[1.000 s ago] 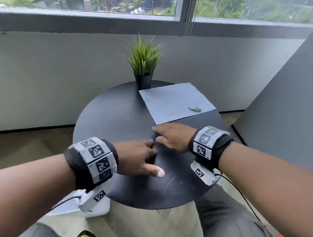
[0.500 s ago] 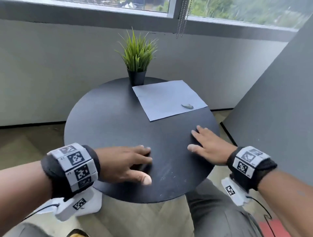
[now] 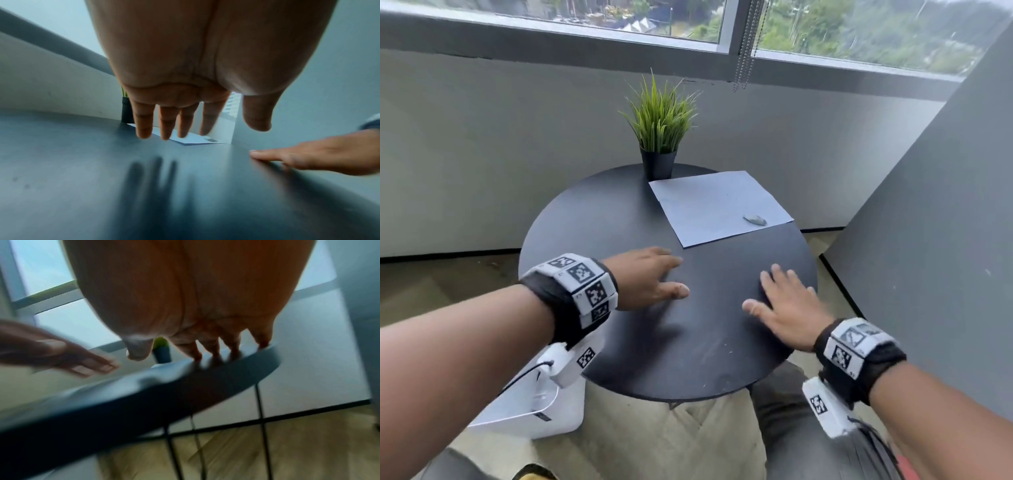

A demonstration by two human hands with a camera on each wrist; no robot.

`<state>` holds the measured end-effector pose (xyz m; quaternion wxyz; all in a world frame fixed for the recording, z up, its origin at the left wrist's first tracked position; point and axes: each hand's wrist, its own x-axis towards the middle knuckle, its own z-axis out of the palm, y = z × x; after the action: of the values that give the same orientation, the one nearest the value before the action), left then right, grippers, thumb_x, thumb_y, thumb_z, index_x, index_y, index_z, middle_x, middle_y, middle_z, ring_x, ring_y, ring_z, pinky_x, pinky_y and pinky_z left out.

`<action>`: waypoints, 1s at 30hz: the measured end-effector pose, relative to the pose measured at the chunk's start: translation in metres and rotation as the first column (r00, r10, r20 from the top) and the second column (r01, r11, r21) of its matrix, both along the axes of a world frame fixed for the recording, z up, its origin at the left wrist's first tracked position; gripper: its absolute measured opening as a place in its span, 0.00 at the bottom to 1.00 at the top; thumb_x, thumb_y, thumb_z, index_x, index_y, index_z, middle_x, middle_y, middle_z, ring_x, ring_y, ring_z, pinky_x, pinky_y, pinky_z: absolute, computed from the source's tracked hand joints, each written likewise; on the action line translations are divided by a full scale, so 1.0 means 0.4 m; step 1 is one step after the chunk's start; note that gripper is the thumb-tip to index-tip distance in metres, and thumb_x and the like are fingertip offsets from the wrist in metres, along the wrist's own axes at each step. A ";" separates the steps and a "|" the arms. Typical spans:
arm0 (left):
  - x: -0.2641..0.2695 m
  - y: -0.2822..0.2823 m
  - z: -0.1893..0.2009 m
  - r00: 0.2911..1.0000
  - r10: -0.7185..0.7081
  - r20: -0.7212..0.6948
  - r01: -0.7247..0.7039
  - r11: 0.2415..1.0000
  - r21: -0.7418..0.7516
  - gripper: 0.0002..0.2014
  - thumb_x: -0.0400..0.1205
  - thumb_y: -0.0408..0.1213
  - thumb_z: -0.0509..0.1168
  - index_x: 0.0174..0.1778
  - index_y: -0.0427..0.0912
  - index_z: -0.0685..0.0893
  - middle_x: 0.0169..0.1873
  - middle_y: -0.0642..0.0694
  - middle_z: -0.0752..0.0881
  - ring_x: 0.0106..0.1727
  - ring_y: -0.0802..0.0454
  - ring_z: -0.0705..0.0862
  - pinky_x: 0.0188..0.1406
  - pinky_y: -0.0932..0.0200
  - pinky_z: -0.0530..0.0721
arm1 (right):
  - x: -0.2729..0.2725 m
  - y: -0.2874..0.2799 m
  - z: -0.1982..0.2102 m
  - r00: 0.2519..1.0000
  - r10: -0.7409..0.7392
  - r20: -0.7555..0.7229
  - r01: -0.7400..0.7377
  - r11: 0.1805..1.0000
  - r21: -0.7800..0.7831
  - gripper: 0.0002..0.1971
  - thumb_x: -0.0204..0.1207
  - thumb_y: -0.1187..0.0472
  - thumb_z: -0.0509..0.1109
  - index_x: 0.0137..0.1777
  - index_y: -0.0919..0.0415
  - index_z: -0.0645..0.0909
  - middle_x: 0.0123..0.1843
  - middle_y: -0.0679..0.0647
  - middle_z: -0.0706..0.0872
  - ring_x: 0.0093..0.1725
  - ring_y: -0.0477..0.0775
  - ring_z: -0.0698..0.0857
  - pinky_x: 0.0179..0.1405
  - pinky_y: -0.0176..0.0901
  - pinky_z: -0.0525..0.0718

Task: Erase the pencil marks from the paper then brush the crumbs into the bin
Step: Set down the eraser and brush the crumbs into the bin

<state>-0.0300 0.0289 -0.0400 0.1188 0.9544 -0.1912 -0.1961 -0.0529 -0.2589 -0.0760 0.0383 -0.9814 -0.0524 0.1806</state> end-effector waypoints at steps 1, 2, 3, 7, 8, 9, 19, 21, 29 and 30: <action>0.025 0.001 -0.005 0.998 0.057 -0.003 -0.057 0.997 0.057 0.40 0.85 0.65 0.59 0.89 0.48 0.59 0.88 0.45 0.57 0.88 0.47 0.57 0.86 0.50 0.58 | -0.038 0.031 -0.012 0.995 0.101 -0.020 -0.101 0.995 -0.012 0.50 0.70 0.20 0.40 0.87 0.51 0.47 0.89 0.50 0.39 0.87 0.57 0.39 0.83 0.65 0.47; 0.049 0.007 -0.019 0.994 0.108 -0.002 -0.107 0.989 0.099 0.43 0.84 0.67 0.58 0.90 0.47 0.53 0.90 0.44 0.51 0.89 0.46 0.52 0.87 0.46 0.56 | -0.083 0.063 -0.011 0.973 0.227 -0.041 -0.226 0.974 0.019 0.52 0.68 0.20 0.37 0.87 0.50 0.43 0.88 0.48 0.35 0.86 0.54 0.35 0.84 0.63 0.42; 0.068 0.012 -0.026 0.989 0.145 -0.002 -0.143 0.980 0.141 0.46 0.83 0.69 0.57 0.90 0.48 0.49 0.90 0.45 0.46 0.90 0.46 0.48 0.87 0.42 0.55 | -0.119 0.085 -0.003 0.941 0.332 -0.063 -0.325 0.941 0.092 0.53 0.66 0.19 0.36 0.87 0.48 0.41 0.88 0.46 0.34 0.86 0.49 0.33 0.85 0.59 0.40; 0.088 0.012 -0.052 0.996 0.088 -0.001 -0.084 0.958 0.276 0.51 0.77 0.78 0.52 0.90 0.50 0.49 0.90 0.50 0.43 0.90 0.46 0.44 0.85 0.32 0.53 | -0.083 0.033 0.027 0.988 0.155 0.015 -0.144 0.870 0.471 0.48 0.72 0.22 0.47 0.87 0.47 0.47 0.87 0.39 0.46 0.85 0.36 0.42 0.86 0.44 0.44; 0.078 0.004 -0.054 0.999 0.043 -0.004 -0.040 0.956 0.292 0.52 0.75 0.80 0.51 0.90 0.51 0.49 0.90 0.52 0.42 0.90 0.47 0.43 0.85 0.32 0.52 | -0.054 0.002 0.017 0.999 -0.015 0.041 -0.005 0.890 0.455 0.45 0.75 0.26 0.50 0.87 0.50 0.49 0.88 0.42 0.47 0.86 0.40 0.44 0.86 0.46 0.45; 0.064 -0.007 -0.054 1.000 -0.014 -0.022 0.020 0.953 0.303 0.53 0.73 0.81 0.50 0.90 0.53 0.48 0.89 0.53 0.41 0.90 0.48 0.41 0.85 0.32 0.50 | -0.037 -0.020 0.004 0.989 -0.137 0.055 0.108 0.925 0.363 0.43 0.79 0.30 0.52 0.87 0.53 0.50 0.88 0.47 0.47 0.87 0.46 0.44 0.85 0.49 0.45; -0.088 0.046 0.033 0.996 -0.074 0.049 0.088 0.887 -0.454 0.27 0.77 0.69 0.59 0.42 0.50 0.92 0.38 0.61 0.92 0.41 0.55 0.88 0.49 0.58 0.83 | -0.259 0.179 -0.040 0.959 0.268 0.089 -0.282 0.903 0.323 0.49 0.71 0.22 0.36 0.88 0.51 0.43 0.88 0.47 0.35 0.85 0.45 0.31 0.85 0.57 0.36; -0.097 0.126 0.018 0.966 0.220 0.138 -0.082 0.763 -0.641 0.20 0.80 0.61 0.65 0.45 0.49 0.92 0.43 0.62 0.92 0.47 0.62 0.89 0.55 0.64 0.84 | -0.254 0.150 -0.032 0.965 0.202 0.165 -0.259 0.813 0.521 0.46 0.75 0.25 0.47 0.88 0.50 0.45 0.88 0.43 0.40 0.84 0.37 0.35 0.85 0.47 0.37; -0.157 0.563 -0.353 0.132 0.932 -0.338 -0.885 -0.042 -0.463 0.23 0.87 0.41 0.62 0.78 0.36 0.78 0.69 0.33 0.83 0.70 0.32 0.81 0.65 0.45 0.80 | -0.257 0.147 -0.065 0.987 -0.063 0.145 0.049 0.994 0.093 0.48 0.72 0.24 0.31 0.87 0.52 0.43 0.88 0.53 0.36 0.86 0.55 0.34 0.83 0.63 0.37; -0.177 0.562 -0.398 0.115 0.946 -0.302 -0.934 0.000 -0.356 0.26 0.86 0.43 0.64 0.78 0.35 0.77 0.71 0.30 0.81 0.73 0.29 0.78 0.70 0.42 0.77 | -0.285 0.192 -0.068 0.989 0.040 0.140 -0.056 0.992 0.112 0.48 0.71 0.23 0.30 0.87 0.51 0.41 0.88 0.50 0.34 0.85 0.52 0.32 0.83 0.63 0.35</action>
<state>-0.1008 0.2536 -0.1992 0.4414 0.7758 0.4509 -0.0019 -0.1668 -0.1821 -0.1034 0.0868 -0.9861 -0.0890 0.1101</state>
